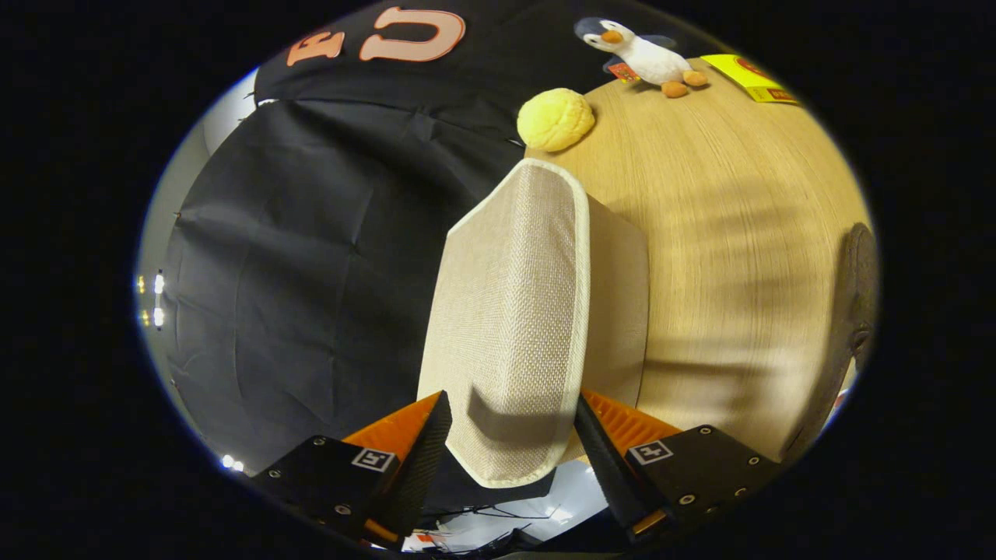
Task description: Open the storage box then place both shoes into the box .Put the left shoe in first, then the right shoe, with the right side of both shoes facing outward in a uniform manner.
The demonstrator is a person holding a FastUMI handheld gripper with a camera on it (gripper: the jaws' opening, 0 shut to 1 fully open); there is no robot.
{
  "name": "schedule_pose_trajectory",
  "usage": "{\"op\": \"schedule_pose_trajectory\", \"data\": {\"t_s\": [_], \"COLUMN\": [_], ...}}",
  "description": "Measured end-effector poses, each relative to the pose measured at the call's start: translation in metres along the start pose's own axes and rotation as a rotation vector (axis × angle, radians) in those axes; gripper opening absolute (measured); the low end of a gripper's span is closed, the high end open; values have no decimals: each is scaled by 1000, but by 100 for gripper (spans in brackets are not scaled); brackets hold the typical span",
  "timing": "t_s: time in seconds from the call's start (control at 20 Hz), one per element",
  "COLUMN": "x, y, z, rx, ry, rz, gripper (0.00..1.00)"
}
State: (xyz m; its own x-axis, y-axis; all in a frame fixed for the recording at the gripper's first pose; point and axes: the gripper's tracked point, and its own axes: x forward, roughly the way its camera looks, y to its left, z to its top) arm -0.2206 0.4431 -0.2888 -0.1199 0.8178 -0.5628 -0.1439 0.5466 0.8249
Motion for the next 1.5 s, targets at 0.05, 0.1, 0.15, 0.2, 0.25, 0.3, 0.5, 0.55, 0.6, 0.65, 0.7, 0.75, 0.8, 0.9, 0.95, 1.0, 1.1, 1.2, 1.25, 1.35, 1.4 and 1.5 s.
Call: {"op": "schedule_pose_trajectory", "data": {"t_s": [0.05, 0.1, 0.15, 0.2, 0.25, 0.3, 0.5, 0.55, 0.6, 0.65, 0.7, 0.75, 0.8, 0.9, 0.95, 1.0, 1.1, 1.2, 1.25, 1.35, 1.4, 1.5], "x": [-6, -11, -17, -23, -28, -32, -41, -40, -34, -25, -13, 0, 13, 39, 50, 61, 79, 103, 116, 130, 134, 139], "y": [8, 18, 31, 46, 64, 81, 150, 168, 180, 186, 195, 201, 209, 224, 231, 241, 264, 274, 272, 263, 262, 257], "z": [1, 5, 9, 14, 18, 25, 38, 40, 43, 44, 46, 47, 50, 47, 42, 40, 36, 27, 19, 8, 3, -8], "rx": [-12, -15, -15, -16, -24, -38, -123, -149, -162, -167, -167, -172, -182, -194, -202, -214, -234, -217, -210, -217, -221, -244], "ry": [-5, -11, -21, -35, -48, -63, -112, -128, -139, -133, -120, -110, -103, -86, -80, -70, -60, -37, -25, -1, 16, 31], "rz": [19, 48, 80, 116, 154, 185, 263, 274, 273, 283, 290, 291, 292, 294, 291, 280, 257, 237, 210, 175, 170, 166], "gripper": [90, 84, 81, 75, 72, 66, 39, 34, 24, 18, 15, 14, 14, 14, 15, 14, 15, 15, 15, 37, 51, 78]}}
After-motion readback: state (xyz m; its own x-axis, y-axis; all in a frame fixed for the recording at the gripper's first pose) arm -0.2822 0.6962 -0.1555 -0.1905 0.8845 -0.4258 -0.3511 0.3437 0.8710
